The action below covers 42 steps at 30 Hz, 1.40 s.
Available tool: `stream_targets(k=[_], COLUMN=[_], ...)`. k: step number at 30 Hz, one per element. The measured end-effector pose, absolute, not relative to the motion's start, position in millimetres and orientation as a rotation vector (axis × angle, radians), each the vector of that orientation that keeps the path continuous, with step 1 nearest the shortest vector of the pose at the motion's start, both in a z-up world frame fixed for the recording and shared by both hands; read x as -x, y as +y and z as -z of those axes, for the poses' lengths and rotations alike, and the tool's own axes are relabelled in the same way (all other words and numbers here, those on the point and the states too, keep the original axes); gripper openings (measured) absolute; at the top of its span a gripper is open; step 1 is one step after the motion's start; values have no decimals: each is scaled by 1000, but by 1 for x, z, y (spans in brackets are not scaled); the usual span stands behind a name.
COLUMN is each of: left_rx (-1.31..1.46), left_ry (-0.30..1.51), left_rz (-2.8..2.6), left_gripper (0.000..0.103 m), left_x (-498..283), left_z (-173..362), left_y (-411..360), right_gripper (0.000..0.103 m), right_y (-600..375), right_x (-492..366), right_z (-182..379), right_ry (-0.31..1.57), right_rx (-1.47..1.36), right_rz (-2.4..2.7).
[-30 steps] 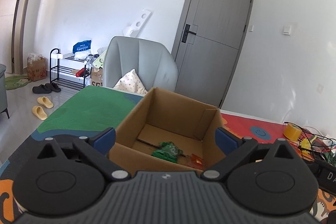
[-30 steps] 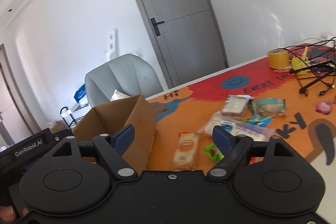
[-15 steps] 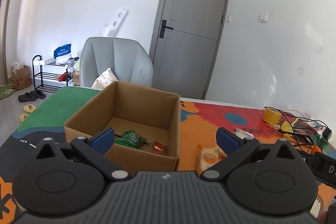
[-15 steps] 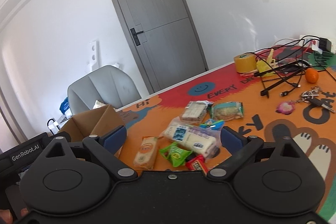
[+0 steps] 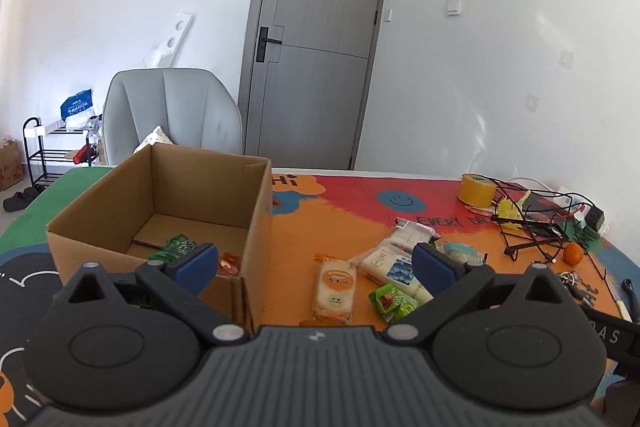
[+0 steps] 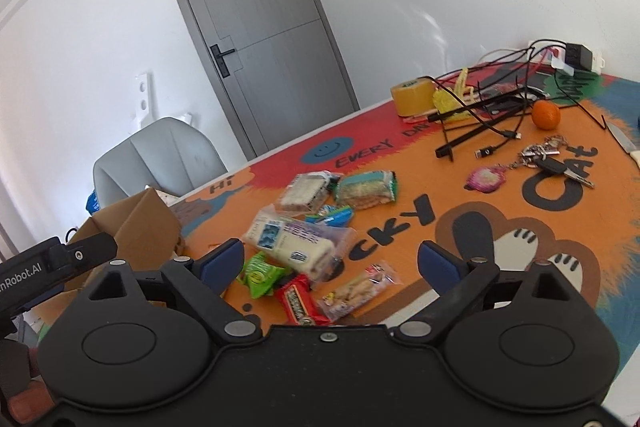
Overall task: Organize snacks
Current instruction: 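Move both tools back toward the remaining snacks on the table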
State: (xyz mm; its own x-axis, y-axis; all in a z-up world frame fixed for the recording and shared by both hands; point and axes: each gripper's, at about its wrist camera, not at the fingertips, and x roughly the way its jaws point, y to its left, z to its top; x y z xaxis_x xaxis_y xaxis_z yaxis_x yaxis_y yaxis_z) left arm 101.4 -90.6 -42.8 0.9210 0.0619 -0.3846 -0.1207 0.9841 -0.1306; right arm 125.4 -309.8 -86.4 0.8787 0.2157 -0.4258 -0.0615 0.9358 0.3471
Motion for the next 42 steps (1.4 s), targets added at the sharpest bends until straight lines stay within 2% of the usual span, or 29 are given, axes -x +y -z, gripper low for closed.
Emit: stream_targets(k=[10,17,25,28,33,42], left_rx=[134,135,151,150,149,141], left_ry=[414,453,513,534,552,593], left_rz=[-47,-16,-2,5,13,10], left_gripper=[99,91,66,62,61,61], left_x=[-113,-127,-144,-150,-161,-185], left_z=[56,69,83,87,92,103], left_y=[-112,-124,-129,-133,-141,-159], right_gripper=[72,69,58,50,35,33], right_y=[-316,-317,-310,-310,-323,-347], right_x=[-140,-153,-168,-171,-174,-173], right_z=[112,122,128,128,131,131], right_ry=[552,575,603,602,604,587], right_rx=[-349,-353,-344,-329,-363,-402], right_rz=[-137,-134,-148,-143,-142,-85])
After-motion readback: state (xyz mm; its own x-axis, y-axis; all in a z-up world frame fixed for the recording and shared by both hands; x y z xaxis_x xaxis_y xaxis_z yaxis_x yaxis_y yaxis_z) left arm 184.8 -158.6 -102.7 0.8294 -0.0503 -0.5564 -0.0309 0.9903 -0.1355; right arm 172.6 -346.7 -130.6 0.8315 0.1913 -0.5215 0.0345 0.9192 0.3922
